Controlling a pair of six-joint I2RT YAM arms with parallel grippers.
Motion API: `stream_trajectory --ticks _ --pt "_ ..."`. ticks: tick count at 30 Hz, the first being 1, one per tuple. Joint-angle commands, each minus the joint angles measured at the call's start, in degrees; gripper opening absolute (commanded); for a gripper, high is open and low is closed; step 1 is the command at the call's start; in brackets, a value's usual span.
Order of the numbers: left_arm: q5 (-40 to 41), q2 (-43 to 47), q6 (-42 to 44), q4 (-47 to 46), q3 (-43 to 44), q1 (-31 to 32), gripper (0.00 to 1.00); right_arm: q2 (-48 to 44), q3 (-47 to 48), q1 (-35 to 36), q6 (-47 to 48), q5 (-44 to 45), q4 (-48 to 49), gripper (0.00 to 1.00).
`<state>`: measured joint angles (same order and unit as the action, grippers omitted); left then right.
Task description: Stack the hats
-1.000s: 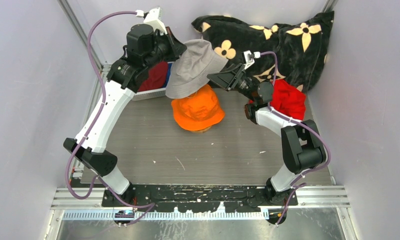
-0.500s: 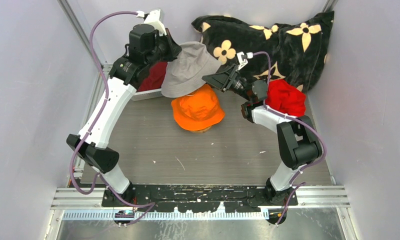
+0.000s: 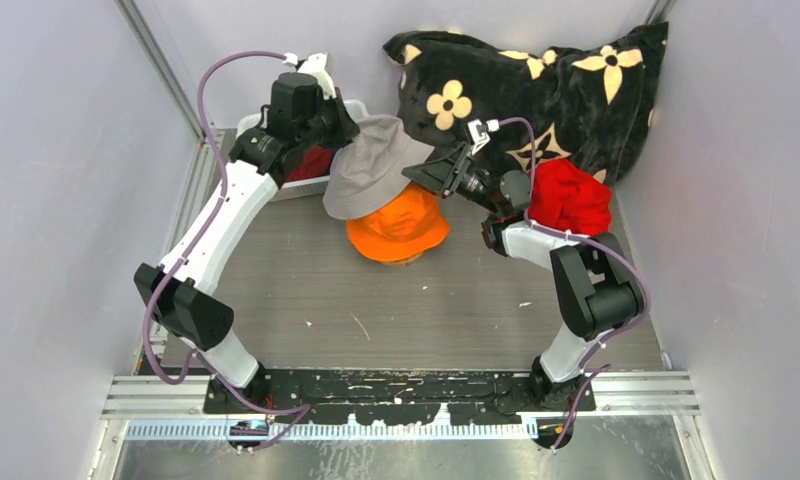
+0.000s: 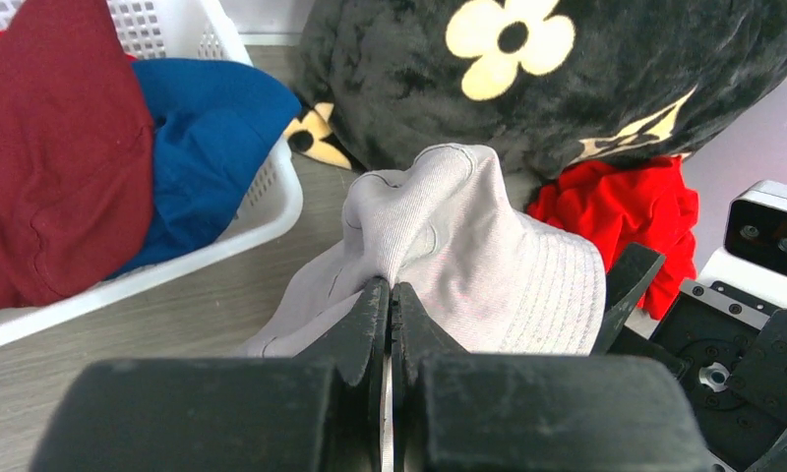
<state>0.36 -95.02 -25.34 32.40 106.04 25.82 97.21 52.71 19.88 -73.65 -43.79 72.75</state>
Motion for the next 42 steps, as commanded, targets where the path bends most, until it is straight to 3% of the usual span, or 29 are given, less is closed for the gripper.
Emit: stream_trajectory --ticks 1,18,32,33,34,36,39,41,42 --pt "-2.03 5.71 -0.98 -5.49 -0.45 0.72 0.0 -6.1 -2.27 0.28 1.28 -0.25 3.66 1.0" --pt "0.3 7.79 -1.12 -6.01 -4.39 9.17 0.0 -22.34 -13.3 0.18 10.28 1.43 -8.29 1.0" --pt "2.84 12.01 -0.81 -6.12 -10.19 12.46 0.0 -34.56 -21.15 -0.03 16.13 3.35 -19.87 1.0" --pt "3.07 12.37 -0.54 -5.86 -10.58 12.49 0.03 -35.76 -21.31 -0.02 16.81 3.73 -21.59 1.0" --pt "3.69 12.76 -0.11 -5.07 -10.81 12.44 0.14 -37.11 -21.32 -0.02 17.73 4.29 -24.27 1.0" --pt "6.0 13.45 1.06 -3.24 -10.6 12.45 0.49 -40.99 -20.43 -0.1 22.05 6.92 -34.85 1.0" --pt "9.64 14.57 3.48 -0.59 -9.27 12.5 0.79 -47.1 -17.08 -0.15 30.36 13.59 -53.3 1.0" --pt "12.13 15.2 5.02 0.34 -8.39 12.49 0.94 -49.74 -14.43 -0.06 34.5 18.82 -62.71 1.0" --pt "13.42 15.33 5.65 0.75 -7.82 12.47 0.96 -50.58 -13.1 -0.1 35.7 21.0 -65.93 1.0"
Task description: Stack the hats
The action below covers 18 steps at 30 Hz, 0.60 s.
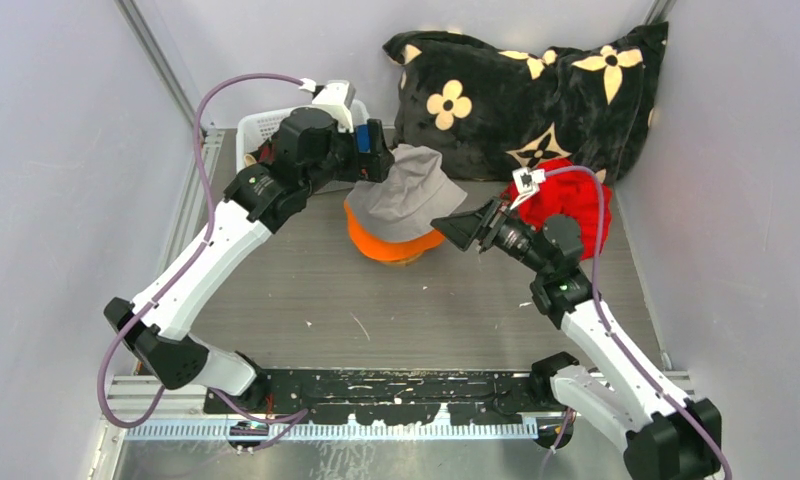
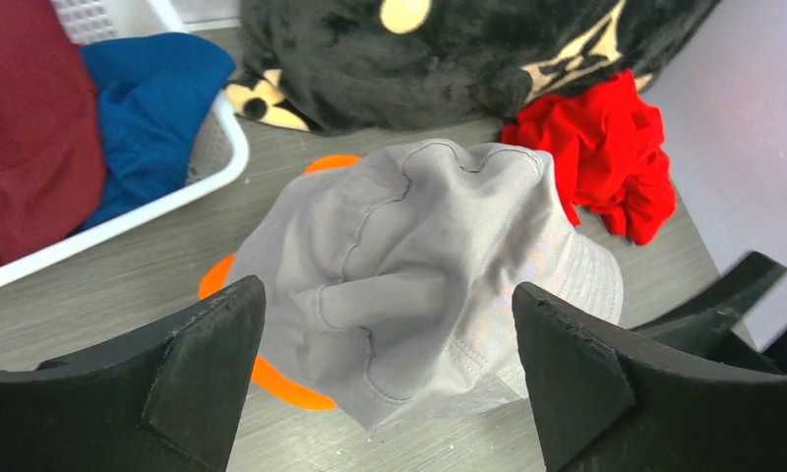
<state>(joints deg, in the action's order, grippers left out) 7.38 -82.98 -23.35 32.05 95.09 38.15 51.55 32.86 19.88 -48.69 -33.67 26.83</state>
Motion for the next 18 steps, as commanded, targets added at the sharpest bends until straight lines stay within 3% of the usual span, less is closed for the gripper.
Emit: stream_trajectory --ticks 1,5,10,18 --pt "7.5 3.42 4.2 1.31 3.85 0.11 0.98 -5.1 7.86 -0.19 11.48 12.91 -23.03 1.0" --pt "9.9 3.15 5.52 1.57 5.15 -0.13 1.0 -2.82 11.92 -0.24 14.23 19.31 -32.95 1.0" --pt "10.34 3.36 4.8 -0.08 3.15 -1.83 1.0 -2.32 12.87 -0.26 17.14 25.55 -36.35 1.0" --pt "0.03 8.74 -3.56 -13.39 -13.81 -12.42 0.94 3.22 15.41 -1.53 19.14 27.06 -33.54 1.0"
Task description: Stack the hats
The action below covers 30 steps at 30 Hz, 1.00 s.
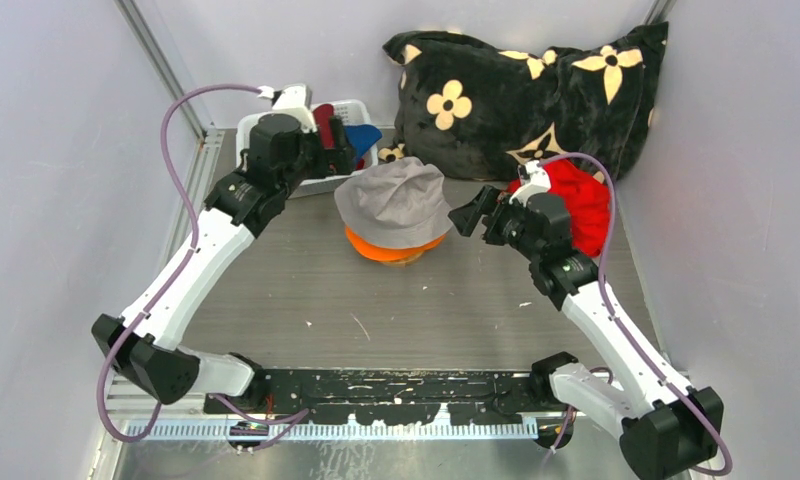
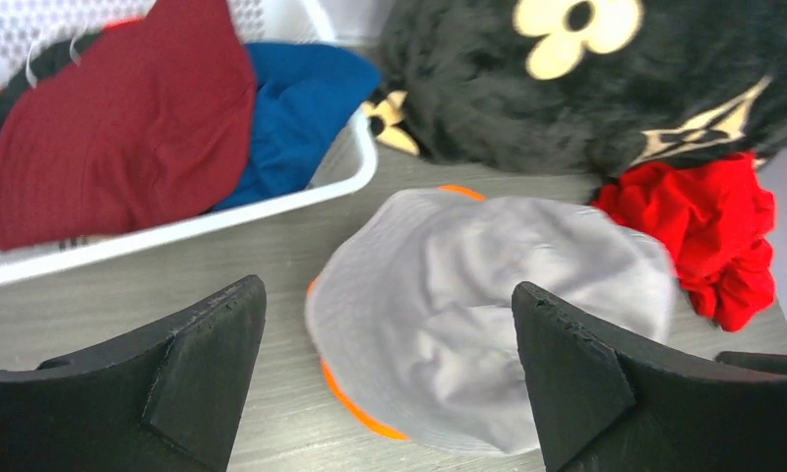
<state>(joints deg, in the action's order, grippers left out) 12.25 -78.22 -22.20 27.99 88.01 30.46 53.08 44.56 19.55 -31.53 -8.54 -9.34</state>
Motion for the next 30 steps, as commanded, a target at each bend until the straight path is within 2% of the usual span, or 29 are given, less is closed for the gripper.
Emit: stream_trajectory --ticks 1,5,10,14,16,20,24,30 --pt "-5.71 4.79 -5.69 -11.17 -9.12 -6.06 0.95 2.21 3.56 -2.03 1.46 0.56 3.5 1.0" --pt "-12.98 8.44 -11.95 -18.75 -19.23 -12.27 0.91 3.77 -0.08 -6.94 -2.68 -9.1 10.25 1.0" --pt "-20.59 11.35 -18.01 -29.52 -30.42 -17.12 0.83 3.7 -9.13 -13.16 -10.65 -21.92 24.34 0.97" --pt "-25.44 11.24 -20.38 -33.87 -33.86 -18.28 0.82 4.11 -10.73 -13.44 -10.18 -25.41 26.48 0.97" --pt "-29.04 10.34 -23.02 -39.11 -36.14 -19.39 0.81 4.37 -11.77 -13.47 -11.12 -27.22 28.84 0.96" --pt "-34.16 7.85 -29.42 -49.4 -40.47 -21.57 0.69 7.07 -13.95 -13.5 -15.11 -30.75 35.46 0.93" --pt "-36.42 5.9 -30.85 -51.64 -40.85 -21.83 0.68 10.36 -16.75 -13.5 -19.71 -32.77 44.45 0.9" --pt "-37.95 3.52 -32.18 -53.7 -42.15 -21.93 0.69 13.56 -18.75 -13.51 -22.68 -34.05 50.46 0.9"
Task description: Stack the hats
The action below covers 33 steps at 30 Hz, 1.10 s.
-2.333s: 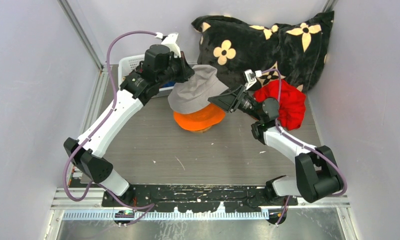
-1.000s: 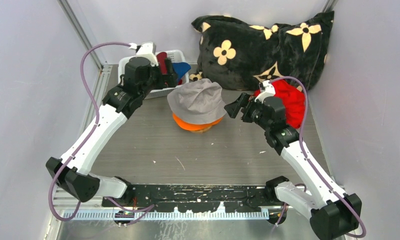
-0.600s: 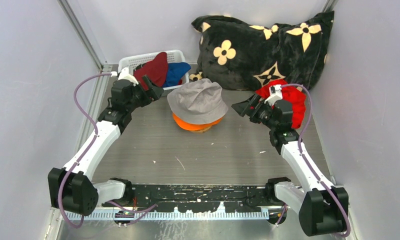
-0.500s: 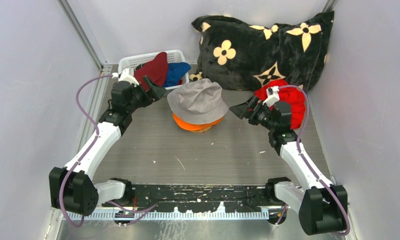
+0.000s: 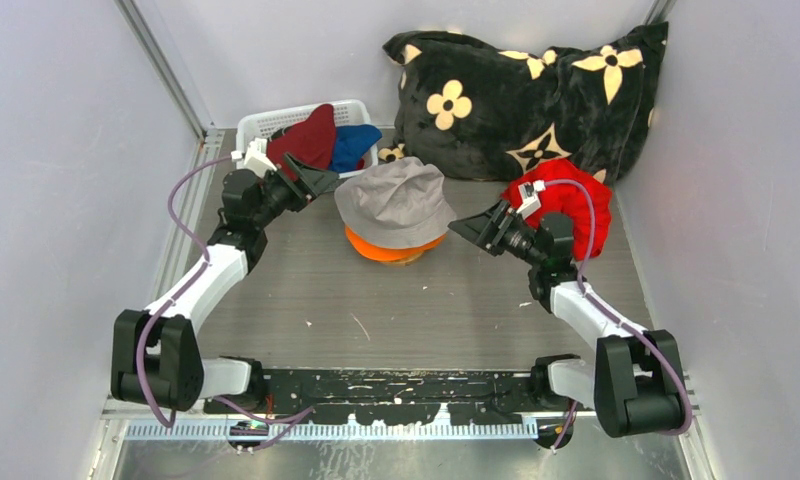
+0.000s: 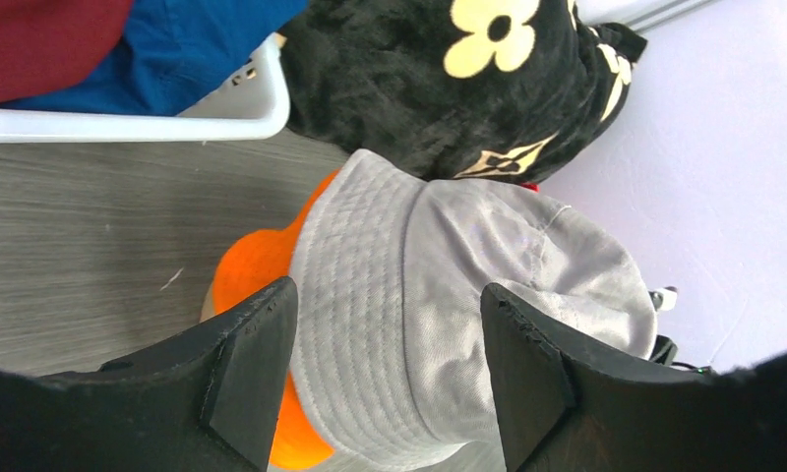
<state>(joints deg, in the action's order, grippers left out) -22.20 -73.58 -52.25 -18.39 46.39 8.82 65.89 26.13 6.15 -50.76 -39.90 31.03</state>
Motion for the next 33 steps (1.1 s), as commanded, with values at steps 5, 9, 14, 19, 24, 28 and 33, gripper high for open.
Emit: stream_trajectory --ticks 5,9,14,19,24,28,33 --pt "-5.72 -3.11 -3.99 -9.85 -1.49 -0.29 0.68 2.95 -1.08 -0.11 -5.66 -3.83 14.1 0.9" --pt "-6.09 -4.15 -3.84 -9.86 -2.07 -0.27 0.68 5.22 -1.56 -0.09 -7.4 -4.46 17.94 0.9" --pt "-6.44 -5.27 -3.61 -9.8 -2.31 -0.27 0.68 7.54 -1.81 -0.15 -9.03 -4.98 21.24 0.9" --pt "-6.66 -6.73 -3.7 -11.13 -2.45 -0.37 0.68 9.0 -1.38 -0.09 -9.42 -5.26 22.66 0.9" --pt "-7.53 -9.13 -5.52 -15.55 -3.35 -0.38 0.67 10.81 -1.35 -0.1 -10.58 -5.77 25.5 0.89" --pt "-8.5 -11.23 -7.32 -20.01 -4.17 -0.51 0.65 12.24 -1.66 -0.09 -11.3 -6.02 27.46 0.89" --pt "-9.14 -12.27 -8.33 -23.12 -4.65 -0.6 0.64 13.7 -2.03 -0.1 -12.33 -6.15 29.73 0.88"
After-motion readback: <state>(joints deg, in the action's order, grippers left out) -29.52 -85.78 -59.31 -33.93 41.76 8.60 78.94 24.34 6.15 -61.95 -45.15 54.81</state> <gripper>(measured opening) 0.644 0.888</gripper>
